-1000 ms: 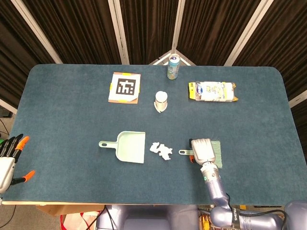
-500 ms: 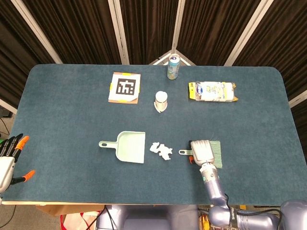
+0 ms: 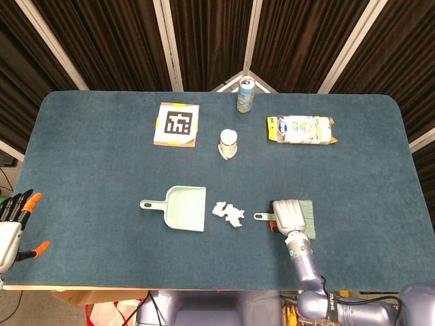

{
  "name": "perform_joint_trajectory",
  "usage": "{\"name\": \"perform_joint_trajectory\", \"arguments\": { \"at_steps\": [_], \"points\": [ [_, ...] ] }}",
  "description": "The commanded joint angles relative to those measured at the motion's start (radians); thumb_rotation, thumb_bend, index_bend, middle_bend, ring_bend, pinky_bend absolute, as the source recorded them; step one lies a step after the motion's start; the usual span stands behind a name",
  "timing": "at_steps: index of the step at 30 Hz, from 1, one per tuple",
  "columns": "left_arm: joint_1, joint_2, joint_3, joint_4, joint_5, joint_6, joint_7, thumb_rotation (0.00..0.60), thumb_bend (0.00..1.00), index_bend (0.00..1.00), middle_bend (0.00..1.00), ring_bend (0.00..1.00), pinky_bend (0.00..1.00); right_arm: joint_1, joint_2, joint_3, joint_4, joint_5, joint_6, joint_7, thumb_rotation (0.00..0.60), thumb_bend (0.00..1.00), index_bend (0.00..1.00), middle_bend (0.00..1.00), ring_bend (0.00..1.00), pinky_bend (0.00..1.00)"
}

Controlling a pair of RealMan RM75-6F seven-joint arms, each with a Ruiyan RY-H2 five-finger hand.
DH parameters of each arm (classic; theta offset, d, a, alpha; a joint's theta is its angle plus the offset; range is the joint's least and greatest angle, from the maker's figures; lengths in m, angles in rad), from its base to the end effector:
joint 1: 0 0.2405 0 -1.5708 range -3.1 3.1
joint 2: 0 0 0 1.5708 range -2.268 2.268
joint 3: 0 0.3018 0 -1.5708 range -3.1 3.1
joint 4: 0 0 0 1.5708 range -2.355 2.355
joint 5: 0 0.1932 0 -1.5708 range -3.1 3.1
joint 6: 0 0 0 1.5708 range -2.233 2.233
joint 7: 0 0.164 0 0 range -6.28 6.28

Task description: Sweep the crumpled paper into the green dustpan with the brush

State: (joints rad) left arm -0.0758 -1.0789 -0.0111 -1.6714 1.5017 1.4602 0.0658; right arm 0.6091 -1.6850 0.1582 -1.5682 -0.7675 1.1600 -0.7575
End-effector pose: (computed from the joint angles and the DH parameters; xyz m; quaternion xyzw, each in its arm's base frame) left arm -0.3426 0.1914 0.1936 -0.6148 -0.3938 -0.3541 0.5844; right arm -0.2300 -0.3358 -0.0435 0.6950 -0.4471 0.2435 0.5078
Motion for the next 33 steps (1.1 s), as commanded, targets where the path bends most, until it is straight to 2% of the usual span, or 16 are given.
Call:
{"name": "perform_joint_trajectory", "arguments": {
  "at_steps": [1, 7, 18, 24, 27, 31, 33],
  "points": [
    [0.0, 0.0, 0.0, -0.001, -0.001, -0.001, 0.002, 0.6, 0.0, 0.0, 0.0, 0.0, 0.0, -0.003, 0.024, 0.023, -0.046, -0.027, -0.013, 0.063, 0.6, 0.61, 0.8, 0.87, 0.9, 0.78],
    [-0.001, -0.001, 0.0, -0.007, -0.007, -0.003, 0.017, 0.6, 0.0, 0.0, 0.0, 0.0, 0.0, -0.005, 0.07, 0.076, -0.12, -0.09, -0.019, 0.18, 0.6, 0.63, 0.81, 0.87, 0.9, 0.79],
    [-0.021, 0.018, -0.007, -0.056, -0.02, -0.034, 0.075, 0.6, 0.0, 0.0, 0.0, 0.0, 0.0, -0.007, 0.154, 0.115, -0.193, -0.13, 0.001, 0.244, 0.6, 0.65, 0.81, 0.87, 0.9, 0.79],
    [-0.078, 0.053, -0.041, -0.142, -0.068, -0.102, 0.186, 0.6, 0.0, 0.0, 0.0, 0.0, 0.0, -0.006, 0.204, 0.13, -0.227, -0.13, 0.004, 0.264, 0.6, 0.65, 0.81, 0.87, 0.9, 0.78],
    [-0.132, 0.064, -0.081, -0.191, -0.131, -0.159, 0.273, 0.6, 0.0, 0.0, 0.0, 0.0, 0.0, -0.006, 0.225, 0.136, -0.241, -0.126, 0.007, 0.273, 0.6, 0.65, 0.81, 0.87, 0.9, 0.79],
    [-0.211, 0.044, -0.144, -0.219, -0.238, -0.212, 0.403, 0.6, 0.05, 0.07, 0.04, 0.06, 0.1, -0.004, 0.249, 0.141, -0.254, -0.119, 0.006, 0.281, 0.6, 0.65, 0.81, 0.87, 0.9, 0.79],
    [-0.25, 0.019, -0.17, -0.217, -0.288, -0.229, 0.473, 0.6, 0.09, 0.13, 0.14, 0.15, 0.21, -0.002, 0.257, 0.143, -0.256, -0.113, 0.006, 0.285, 0.6, 0.65, 0.81, 0.87, 0.9, 0.79]
  ]
}}
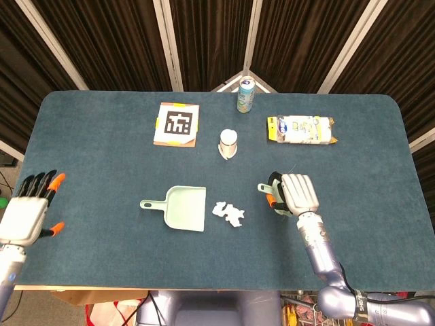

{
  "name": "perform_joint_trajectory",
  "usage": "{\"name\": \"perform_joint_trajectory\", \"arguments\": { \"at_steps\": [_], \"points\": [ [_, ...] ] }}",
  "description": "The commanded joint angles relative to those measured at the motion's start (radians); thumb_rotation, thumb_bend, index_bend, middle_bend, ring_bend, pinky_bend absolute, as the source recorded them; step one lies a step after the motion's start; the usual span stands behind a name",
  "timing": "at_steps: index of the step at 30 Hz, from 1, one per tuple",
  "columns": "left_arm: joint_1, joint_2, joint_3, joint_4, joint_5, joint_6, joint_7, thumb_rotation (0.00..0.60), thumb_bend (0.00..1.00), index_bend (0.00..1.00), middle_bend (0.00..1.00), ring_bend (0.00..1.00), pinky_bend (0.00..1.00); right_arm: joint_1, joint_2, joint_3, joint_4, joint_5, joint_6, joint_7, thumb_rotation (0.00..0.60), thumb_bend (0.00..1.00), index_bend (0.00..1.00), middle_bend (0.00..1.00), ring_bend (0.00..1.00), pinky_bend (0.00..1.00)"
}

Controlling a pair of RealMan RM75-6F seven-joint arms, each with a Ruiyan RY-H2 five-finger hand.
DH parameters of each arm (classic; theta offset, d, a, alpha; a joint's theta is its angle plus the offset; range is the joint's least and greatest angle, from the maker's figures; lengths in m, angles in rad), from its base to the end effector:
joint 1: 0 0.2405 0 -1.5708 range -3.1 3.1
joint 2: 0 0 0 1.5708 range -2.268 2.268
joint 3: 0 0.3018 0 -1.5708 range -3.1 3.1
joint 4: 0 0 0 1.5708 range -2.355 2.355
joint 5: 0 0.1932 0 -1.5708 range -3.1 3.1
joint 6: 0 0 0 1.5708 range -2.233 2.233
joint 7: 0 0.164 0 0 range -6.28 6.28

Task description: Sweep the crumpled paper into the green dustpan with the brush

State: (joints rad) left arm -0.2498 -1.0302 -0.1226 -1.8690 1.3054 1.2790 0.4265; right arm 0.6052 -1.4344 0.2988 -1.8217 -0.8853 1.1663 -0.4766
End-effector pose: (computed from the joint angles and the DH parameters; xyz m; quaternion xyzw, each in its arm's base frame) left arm -0.2907 0.2600 0.1898 -0.6665 -0.3401 -0.2966 0.5934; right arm -0.1852 -0.3616 0.0606 0.6223 -0.4756 0.4085 0.4687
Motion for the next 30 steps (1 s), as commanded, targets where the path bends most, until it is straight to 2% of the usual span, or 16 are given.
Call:
{"name": "perform_joint_trajectory", "arguments": {
  "at_steps": [1, 3, 6, 9, 12, 17, 22, 30],
  "points": [
    [-0.097, -0.043, -0.069, -0.017, -0.117, -0.056, 0.146, 0.6, 0.11, 0.16, 0.22, 0.22, 0.29, 0.003, 0.01, 0.003, -0.004, 0.008, -0.001, 0.007, 0.6, 0.65, 0.81, 0.87, 0.9, 0.79],
    [-0.137, -0.073, -0.089, -0.013, -0.163, -0.07, 0.205, 0.6, 0.13, 0.23, 0.44, 0.41, 0.45, 0.002, 0.017, 0.001, -0.006, 0.011, 0.0, 0.012, 0.6, 0.65, 0.81, 0.87, 0.9, 0.79],
    [-0.199, -0.124, -0.111, -0.002, -0.229, -0.095, 0.287, 0.6, 0.18, 0.3, 0.69, 0.67, 0.67, 0.002, 0.026, -0.001, -0.005, 0.018, -0.002, 0.019, 0.6, 0.65, 0.81, 0.87, 0.9, 0.79],
    [-0.261, -0.179, -0.12, 0.0, -0.336, -0.129, 0.368, 0.6, 0.24, 0.36, 0.84, 0.81, 0.78, 0.003, 0.037, -0.001, -0.007, 0.029, -0.002, 0.025, 0.6, 0.65, 0.81, 0.87, 0.9, 0.79],
    [-0.307, -0.219, -0.115, -0.002, -0.428, -0.148, 0.435, 0.6, 0.27, 0.38, 0.92, 0.88, 0.84, 0.006, 0.046, 0.0, -0.006, 0.034, -0.004, 0.029, 0.6, 0.65, 0.81, 0.87, 0.9, 0.78],
    [-0.377, -0.303, -0.093, 0.008, -0.544, -0.143, 0.534, 0.6, 0.29, 0.4, 0.99, 0.96, 0.9, 0.01, 0.061, 0.001, -0.007, 0.043, -0.004, 0.033, 0.6, 0.66, 0.81, 0.87, 0.9, 0.78],
    [-0.43, -0.389, -0.078, 0.039, -0.643, -0.112, 0.595, 0.6, 0.32, 0.4, 1.0, 0.99, 0.94, 0.009, 0.076, -0.004, -0.012, 0.048, -0.003, 0.04, 0.6, 0.65, 0.81, 0.87, 0.9, 0.79],
    [-0.49, -0.499, -0.078, 0.096, -0.719, -0.071, 0.612, 0.6, 0.33, 0.38, 1.0, 1.0, 0.95, 0.011, 0.073, -0.02, -0.01, 0.049, 0.0, 0.048, 0.6, 0.66, 0.81, 0.87, 0.9, 0.79]
  ]
}}
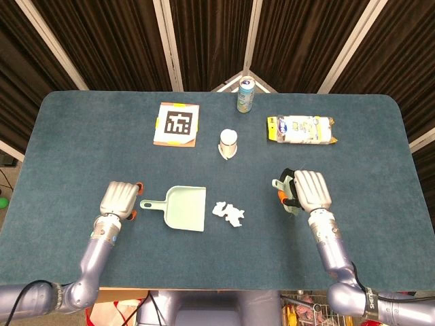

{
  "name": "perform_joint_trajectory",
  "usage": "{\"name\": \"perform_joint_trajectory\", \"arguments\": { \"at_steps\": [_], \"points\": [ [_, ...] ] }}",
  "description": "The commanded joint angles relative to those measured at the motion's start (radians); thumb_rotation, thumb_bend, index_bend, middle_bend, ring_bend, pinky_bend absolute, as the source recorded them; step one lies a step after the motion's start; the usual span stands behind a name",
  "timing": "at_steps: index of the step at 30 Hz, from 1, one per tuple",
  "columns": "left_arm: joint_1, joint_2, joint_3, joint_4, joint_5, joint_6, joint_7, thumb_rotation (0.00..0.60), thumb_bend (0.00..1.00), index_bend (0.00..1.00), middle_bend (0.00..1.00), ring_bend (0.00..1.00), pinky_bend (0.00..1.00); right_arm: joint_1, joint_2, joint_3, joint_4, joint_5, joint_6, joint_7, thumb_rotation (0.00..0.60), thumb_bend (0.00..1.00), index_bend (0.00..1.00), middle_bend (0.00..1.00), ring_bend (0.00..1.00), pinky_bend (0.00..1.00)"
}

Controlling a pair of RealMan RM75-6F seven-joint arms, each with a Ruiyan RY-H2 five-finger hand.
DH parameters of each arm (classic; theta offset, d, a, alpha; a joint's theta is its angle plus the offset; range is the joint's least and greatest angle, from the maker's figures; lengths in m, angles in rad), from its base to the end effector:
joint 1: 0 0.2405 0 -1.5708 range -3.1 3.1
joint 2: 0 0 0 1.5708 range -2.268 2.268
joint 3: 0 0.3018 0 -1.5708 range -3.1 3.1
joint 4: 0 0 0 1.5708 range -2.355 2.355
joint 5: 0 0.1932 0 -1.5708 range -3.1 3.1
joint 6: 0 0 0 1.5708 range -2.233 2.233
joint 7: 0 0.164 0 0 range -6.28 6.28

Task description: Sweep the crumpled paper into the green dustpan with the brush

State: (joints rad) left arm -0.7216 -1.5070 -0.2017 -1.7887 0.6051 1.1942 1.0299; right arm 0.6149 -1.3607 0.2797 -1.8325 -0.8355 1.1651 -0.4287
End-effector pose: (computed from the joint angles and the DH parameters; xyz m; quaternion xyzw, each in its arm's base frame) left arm -0.1964 0.3593 0.0129 -0.7387 -0.3695 -0.1922 0.5299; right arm -0.1998 -0.3657 0.0813 0.6107 -0.4876 0.3960 0.4822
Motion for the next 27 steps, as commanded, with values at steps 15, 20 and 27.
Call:
{"name": "perform_joint_trajectory", "arguments": {
  "at_steps": [15, 20, 27],
  "points": [
    [-0.102, -0.15, -0.008, 0.108, -0.092, 0.04, 0.017, 0.6, 0.43, 0.43, 1.0, 1.0, 0.96, 0.004, 0.009, -0.012, 0.006, 0.002, 0.006, 0.012, 0.6, 0.66, 0.81, 0.87, 0.9, 0.79],
    [-0.119, -0.173, -0.009, 0.129, -0.115, 0.049, 0.025, 0.6, 0.46, 0.48, 1.0, 1.0, 0.97, 0.004, 0.013, -0.012, 0.007, 0.004, 0.007, 0.018, 0.6, 0.67, 0.81, 0.87, 0.9, 0.79],
    [-0.13, -0.188, -0.007, 0.135, -0.127, 0.065, 0.024, 0.6, 0.5, 0.56, 1.0, 1.0, 0.98, 0.003, 0.018, -0.018, -0.001, 0.006, 0.007, 0.024, 0.6, 0.67, 0.82, 0.88, 0.9, 0.79]
  ]
}}
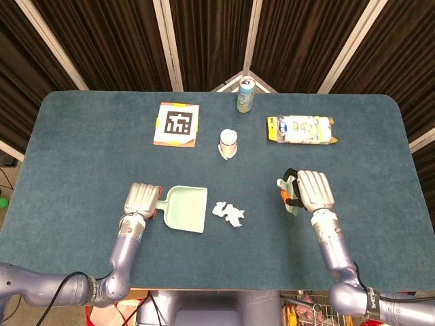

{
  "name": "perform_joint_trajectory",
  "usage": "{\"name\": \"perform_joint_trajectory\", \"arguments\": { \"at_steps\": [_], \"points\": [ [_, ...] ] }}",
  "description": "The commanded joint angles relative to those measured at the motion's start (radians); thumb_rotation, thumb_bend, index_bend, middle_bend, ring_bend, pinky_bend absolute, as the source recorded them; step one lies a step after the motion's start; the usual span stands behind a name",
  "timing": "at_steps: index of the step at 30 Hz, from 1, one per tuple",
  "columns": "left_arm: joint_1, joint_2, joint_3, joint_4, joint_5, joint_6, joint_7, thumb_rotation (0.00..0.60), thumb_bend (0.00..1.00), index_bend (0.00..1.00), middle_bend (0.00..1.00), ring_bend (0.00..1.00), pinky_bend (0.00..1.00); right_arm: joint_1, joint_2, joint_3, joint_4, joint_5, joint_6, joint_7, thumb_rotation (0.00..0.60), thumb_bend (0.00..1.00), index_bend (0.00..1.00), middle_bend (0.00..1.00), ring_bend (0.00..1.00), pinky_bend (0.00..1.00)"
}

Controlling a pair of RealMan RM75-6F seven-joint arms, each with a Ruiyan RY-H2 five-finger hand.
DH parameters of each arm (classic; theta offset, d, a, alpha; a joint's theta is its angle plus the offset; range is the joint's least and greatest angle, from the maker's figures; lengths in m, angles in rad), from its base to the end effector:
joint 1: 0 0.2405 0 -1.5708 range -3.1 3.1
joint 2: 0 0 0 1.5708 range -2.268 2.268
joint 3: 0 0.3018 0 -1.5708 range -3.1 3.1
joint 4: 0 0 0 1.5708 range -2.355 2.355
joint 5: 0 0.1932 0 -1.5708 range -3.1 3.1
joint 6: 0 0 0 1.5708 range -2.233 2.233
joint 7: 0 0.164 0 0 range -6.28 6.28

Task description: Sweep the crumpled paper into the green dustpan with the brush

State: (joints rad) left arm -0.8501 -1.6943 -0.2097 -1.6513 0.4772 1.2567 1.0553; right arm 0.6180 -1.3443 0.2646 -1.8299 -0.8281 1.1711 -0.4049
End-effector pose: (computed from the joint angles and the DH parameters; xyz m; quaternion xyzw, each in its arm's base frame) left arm -0.1638 0.3729 -0.0432 -0.7353 -0.3835 -0.1847 0.5275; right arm -0.2052 -0.3658 0.0857 0.6063 -0.4914 0.3934 0.4859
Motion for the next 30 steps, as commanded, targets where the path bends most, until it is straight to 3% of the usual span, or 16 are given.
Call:
{"name": "perform_joint_trajectory", "arguments": {
  "at_steps": [1, 14, 30],
  "points": [
    [-0.004, -0.001, 0.0, -0.007, 0.002, 0.006, -0.003, 0.6, 0.5, 0.56, 1.0, 1.0, 0.98, -0.001, 0.002, -0.005, -0.007, -0.003, 0.002, -0.001, 0.6, 0.67, 0.82, 0.88, 0.9, 0.79],
    [-0.049, 0.001, -0.026, -0.092, -0.059, 0.087, 0.071, 0.6, 0.51, 0.56, 1.0, 1.0, 0.98, -0.013, 0.008, -0.029, -0.093, -0.01, 0.061, -0.048, 0.6, 0.67, 0.82, 0.88, 0.9, 0.78],
    [-0.083, -0.034, -0.063, -0.074, -0.098, 0.091, 0.046, 0.6, 0.51, 0.56, 1.0, 1.0, 0.98, -0.023, -0.055, -0.058, -0.106, 0.029, 0.105, -0.094, 0.6, 0.67, 0.82, 0.88, 0.9, 0.78]
  ]
}}
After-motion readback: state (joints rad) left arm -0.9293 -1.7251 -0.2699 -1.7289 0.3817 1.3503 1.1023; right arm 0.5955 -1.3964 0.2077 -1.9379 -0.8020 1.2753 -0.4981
